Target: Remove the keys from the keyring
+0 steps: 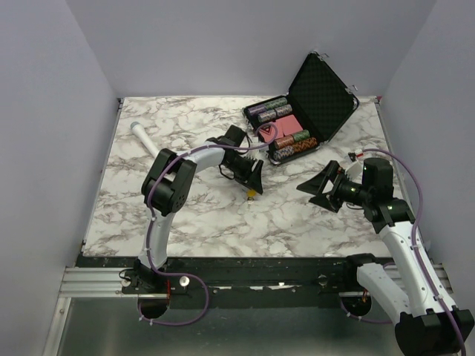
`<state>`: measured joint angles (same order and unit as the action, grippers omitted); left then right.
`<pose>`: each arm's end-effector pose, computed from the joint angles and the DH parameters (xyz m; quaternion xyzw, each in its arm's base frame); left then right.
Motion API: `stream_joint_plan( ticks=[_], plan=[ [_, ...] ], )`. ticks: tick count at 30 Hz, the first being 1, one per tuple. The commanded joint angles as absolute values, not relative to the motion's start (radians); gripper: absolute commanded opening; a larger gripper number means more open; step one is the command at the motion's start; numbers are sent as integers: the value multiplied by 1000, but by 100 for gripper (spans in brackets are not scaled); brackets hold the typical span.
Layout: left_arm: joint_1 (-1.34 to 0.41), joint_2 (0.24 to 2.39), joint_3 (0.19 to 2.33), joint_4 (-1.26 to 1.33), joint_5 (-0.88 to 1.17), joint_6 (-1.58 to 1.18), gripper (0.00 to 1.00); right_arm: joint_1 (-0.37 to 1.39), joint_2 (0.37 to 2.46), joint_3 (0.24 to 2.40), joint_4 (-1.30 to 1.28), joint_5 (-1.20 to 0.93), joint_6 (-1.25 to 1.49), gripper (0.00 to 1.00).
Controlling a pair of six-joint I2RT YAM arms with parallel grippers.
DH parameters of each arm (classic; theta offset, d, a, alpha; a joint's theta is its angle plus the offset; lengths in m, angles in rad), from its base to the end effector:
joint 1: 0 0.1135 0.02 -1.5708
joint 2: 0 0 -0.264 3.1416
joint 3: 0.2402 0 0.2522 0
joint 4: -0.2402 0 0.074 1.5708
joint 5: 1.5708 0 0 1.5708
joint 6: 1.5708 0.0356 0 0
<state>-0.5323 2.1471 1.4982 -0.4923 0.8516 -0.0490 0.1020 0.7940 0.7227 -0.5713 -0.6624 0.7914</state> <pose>0.3620 -0.2443 0.1460 0.2984 0.8429 -0.4423 0.0703 0.1622 0.0386 0.2830 0.1488 0.8451 0.4451 0.2561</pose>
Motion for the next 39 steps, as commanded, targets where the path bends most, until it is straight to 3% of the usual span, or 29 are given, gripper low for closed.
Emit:
stream_joint_plan(
  ticks=[1,8,15,18,19,20,29,39],
  plan=[
    [-537,2174,1517,-551,882,-5,57,106,788,739,-586,-695,773,100],
    [-535,2190,1534,-569,902,28,49,106,787,736,-589,-696,772,100],
    [-535,2206,1551,-583,916,34,35,106,788,727,-578,-701,776,100],
    [-535,2204,1549,-581,916,34,17,106,792,726,-574,-703,779,100],
    [-534,2203,1546,-578,911,29,5,106,793,726,-572,-703,779,100],
    [-534,2201,1546,-574,905,25,0,106,793,726,-572,-701,779,100],
    [-535,2076,1485,-525,876,-27,0,106,802,744,-565,-707,785,100],
    [-538,1731,1491,-537,838,-159,0,106,796,850,-540,-768,830,100]
  ],
)
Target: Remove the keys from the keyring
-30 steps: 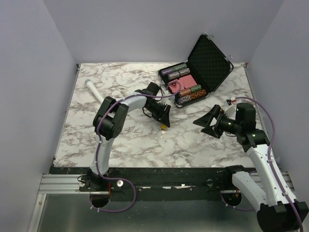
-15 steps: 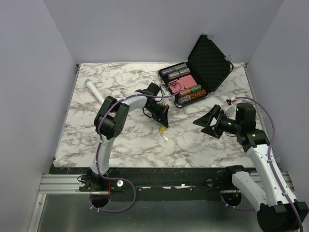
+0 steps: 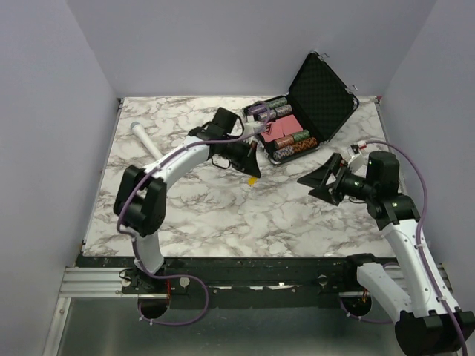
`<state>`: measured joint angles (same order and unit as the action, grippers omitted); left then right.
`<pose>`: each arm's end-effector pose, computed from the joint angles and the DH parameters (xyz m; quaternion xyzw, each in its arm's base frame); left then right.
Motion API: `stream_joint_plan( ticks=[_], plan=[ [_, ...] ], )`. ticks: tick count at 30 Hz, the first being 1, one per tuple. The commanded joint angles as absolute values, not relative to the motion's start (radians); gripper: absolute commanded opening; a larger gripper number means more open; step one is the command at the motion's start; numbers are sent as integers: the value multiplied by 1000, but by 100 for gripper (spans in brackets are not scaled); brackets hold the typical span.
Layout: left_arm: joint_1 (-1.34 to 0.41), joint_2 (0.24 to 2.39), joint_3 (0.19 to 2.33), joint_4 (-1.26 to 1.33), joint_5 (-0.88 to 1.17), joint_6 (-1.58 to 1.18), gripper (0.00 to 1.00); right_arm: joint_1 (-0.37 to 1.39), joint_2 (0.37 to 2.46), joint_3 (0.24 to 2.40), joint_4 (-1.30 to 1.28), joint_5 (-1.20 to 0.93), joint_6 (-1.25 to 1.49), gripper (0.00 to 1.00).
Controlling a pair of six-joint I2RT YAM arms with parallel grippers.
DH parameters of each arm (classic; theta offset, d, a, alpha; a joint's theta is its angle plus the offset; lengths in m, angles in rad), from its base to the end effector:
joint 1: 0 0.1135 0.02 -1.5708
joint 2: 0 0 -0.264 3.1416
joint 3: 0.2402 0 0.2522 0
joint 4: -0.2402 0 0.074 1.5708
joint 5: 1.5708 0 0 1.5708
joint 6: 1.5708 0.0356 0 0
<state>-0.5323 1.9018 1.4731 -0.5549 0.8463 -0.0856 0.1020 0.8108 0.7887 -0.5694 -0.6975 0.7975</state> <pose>0.3377 -0.2298 0.2347 0.3092 0.8248 -0.4547 0.1319 0.1652 0.0399 0.3029 0.1315 0.8345 0.4637 0.2669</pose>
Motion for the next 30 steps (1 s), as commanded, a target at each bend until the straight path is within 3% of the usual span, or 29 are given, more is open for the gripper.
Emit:
stream_joint_plan(
  ticks=[1,11,17,25,30],
  plan=[
    [-543,1695,1499,-538,836,-175,0,106,787,860,-529,-784,844,100],
    [-609,1422,1726,-649,764,-342,0,106,726,903,-114,-948,1155,100],
    [-670,1301,1827,-629,756,-471,0,106,735,928,265,-1005,1388,100],
    [-748,1212,1856,-539,761,-607,0,106,793,969,725,-1023,1650,100],
    [-795,1189,1836,-451,752,-658,0,106,822,999,796,-997,1672,100]
  ],
)
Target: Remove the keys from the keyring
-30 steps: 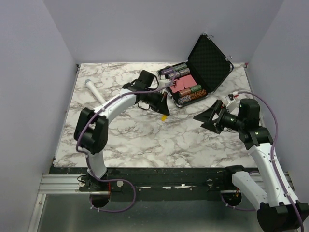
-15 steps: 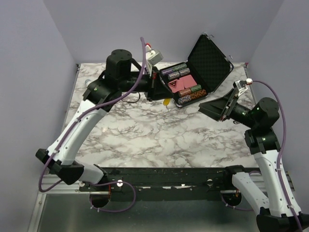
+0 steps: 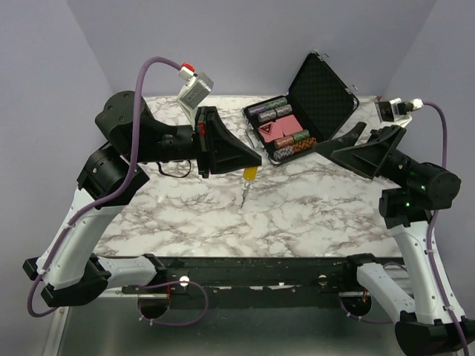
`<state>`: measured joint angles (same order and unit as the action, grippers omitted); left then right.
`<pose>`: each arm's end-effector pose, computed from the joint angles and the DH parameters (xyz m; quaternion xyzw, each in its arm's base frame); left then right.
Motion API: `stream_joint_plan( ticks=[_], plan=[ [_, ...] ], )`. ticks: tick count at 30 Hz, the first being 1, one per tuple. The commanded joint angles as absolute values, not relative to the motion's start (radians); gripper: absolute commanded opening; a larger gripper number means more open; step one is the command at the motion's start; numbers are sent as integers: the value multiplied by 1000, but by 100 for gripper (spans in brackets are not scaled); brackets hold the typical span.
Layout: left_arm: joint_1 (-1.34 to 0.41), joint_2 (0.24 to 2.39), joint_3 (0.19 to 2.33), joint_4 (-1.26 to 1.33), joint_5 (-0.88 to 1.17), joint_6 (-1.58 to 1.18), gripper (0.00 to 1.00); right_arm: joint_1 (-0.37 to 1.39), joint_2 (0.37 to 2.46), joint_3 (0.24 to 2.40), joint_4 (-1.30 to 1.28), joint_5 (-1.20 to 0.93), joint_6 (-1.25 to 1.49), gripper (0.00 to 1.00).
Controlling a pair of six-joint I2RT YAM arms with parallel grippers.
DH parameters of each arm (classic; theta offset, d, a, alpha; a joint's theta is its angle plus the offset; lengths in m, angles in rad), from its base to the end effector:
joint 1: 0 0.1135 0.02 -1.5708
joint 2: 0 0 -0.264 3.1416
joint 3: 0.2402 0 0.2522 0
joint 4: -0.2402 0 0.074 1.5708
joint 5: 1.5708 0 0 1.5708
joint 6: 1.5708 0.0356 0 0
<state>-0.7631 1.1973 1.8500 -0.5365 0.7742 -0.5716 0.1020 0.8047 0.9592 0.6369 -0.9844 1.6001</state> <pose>0.1133 -0.1428 0.5673 0.3396 0.5859 -0.6252 0.3880 0.1319 0.0433 0.4674 -0.0921 0.5429 0.7314 0.4024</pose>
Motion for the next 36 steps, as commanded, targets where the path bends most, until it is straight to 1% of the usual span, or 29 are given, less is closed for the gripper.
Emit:
stream_joint_plan(
  ticks=[1,5,7,9,12,14,16,19,22,25,29,31,32,33,35,36],
  plan=[
    [-801,1187,1833,-430,756,-670,0,106,828,1005,804,-997,1672,100],
    [-816,1195,1824,-333,801,-715,0,106,876,1051,793,-992,1663,100],
    [-819,1198,1818,-292,818,-732,0,106,900,1115,732,-991,1619,100],
    [-821,1200,1809,-252,831,-748,0,106,936,1204,625,-994,1530,100],
    [-821,1206,1809,-195,847,-776,0,106,1021,1408,317,-991,1340,100],
    [-821,1213,1819,-178,859,-787,0,106,1087,1529,232,-991,1272,100],
    [-822,1219,1827,-163,868,-799,0,106,1149,1630,225,-993,1269,100],
    [-821,1220,1829,-127,884,-814,0,106,1221,1724,235,-970,1258,100],
    [-821,1221,1824,-89,897,-837,0,106,1330,1889,155,-937,1209,99],
    [-821,1221,1827,-61,916,-854,0,110,1471,2055,248,-953,1308,99],
    [-821,1221,1832,-37,928,-861,0,132,1705,2438,272,-974,1442,99],
    [-819,1220,1836,-46,930,-848,0,137,1799,2578,229,-945,1485,99],
    [-819,1220,1839,-54,930,-842,0,140,1815,2586,218,-934,1500,97],
    [-819,1220,1842,-60,925,-832,0,155,1806,2550,209,-936,1490,95],
    [-818,1213,1848,-81,910,-812,0,230,1725,2377,164,-939,1371,93],
    [-818,1209,1848,-86,905,-799,0,280,1651,2211,160,-919,1292,94]
  ],
)
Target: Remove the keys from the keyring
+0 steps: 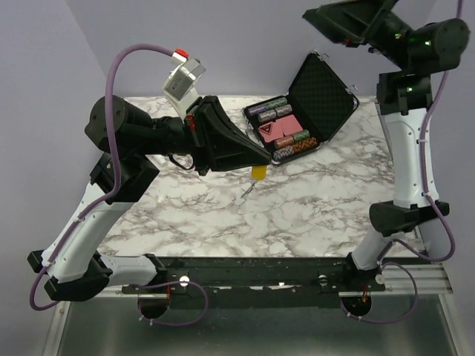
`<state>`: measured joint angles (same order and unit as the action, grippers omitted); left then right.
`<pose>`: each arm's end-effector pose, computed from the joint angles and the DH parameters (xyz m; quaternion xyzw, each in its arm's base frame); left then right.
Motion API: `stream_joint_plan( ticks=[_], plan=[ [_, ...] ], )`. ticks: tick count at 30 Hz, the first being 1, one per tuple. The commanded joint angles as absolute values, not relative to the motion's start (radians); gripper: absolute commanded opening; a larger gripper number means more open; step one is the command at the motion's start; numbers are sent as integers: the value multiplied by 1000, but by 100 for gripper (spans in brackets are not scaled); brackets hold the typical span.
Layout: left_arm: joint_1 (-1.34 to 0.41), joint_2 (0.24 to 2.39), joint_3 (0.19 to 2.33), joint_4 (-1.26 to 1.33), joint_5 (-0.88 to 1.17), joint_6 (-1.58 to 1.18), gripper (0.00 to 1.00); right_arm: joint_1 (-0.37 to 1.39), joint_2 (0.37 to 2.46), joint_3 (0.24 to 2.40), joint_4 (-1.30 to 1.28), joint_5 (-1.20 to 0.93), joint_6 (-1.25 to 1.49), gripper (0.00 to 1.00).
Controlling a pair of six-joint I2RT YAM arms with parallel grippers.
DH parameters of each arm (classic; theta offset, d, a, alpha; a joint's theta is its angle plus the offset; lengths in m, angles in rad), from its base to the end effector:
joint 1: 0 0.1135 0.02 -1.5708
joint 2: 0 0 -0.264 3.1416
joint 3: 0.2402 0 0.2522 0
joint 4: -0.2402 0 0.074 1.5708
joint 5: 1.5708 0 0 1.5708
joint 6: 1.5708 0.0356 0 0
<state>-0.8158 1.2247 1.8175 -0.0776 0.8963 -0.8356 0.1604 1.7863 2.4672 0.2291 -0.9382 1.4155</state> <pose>0.1057 -0.1529 0.5959 0.3698 0.4576 -0.7203 0.3675 0.2791 0.0742 0.6473 -0.1762 0.4853 0.7016 0.4911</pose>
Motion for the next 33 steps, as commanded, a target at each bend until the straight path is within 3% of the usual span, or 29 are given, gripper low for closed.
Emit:
stream_joint_plan(
  ticks=[1,3,6,9,12,25,33],
  plan=[
    [-818,1203,1845,-89,902,-790,0,334,1587,2095,214,-904,1254,95],
    [-813,1195,1841,-92,899,-775,0,406,1447,1769,436,-903,1323,96],
    [-804,1178,1833,-97,894,-759,0,457,1320,1344,971,-855,1581,96],
    [-799,1144,1803,-75,870,-753,0,468,1238,1149,1175,-792,1663,96],
    [-798,1101,1740,-5,827,-762,0,561,1187,1127,1071,-756,1568,96],
    [-793,1086,1678,216,795,-807,0,853,1278,1150,1158,-672,1507,96],
    [-788,1094,1674,232,778,-810,0,896,1304,1196,1140,-657,1459,94]
  ],
)
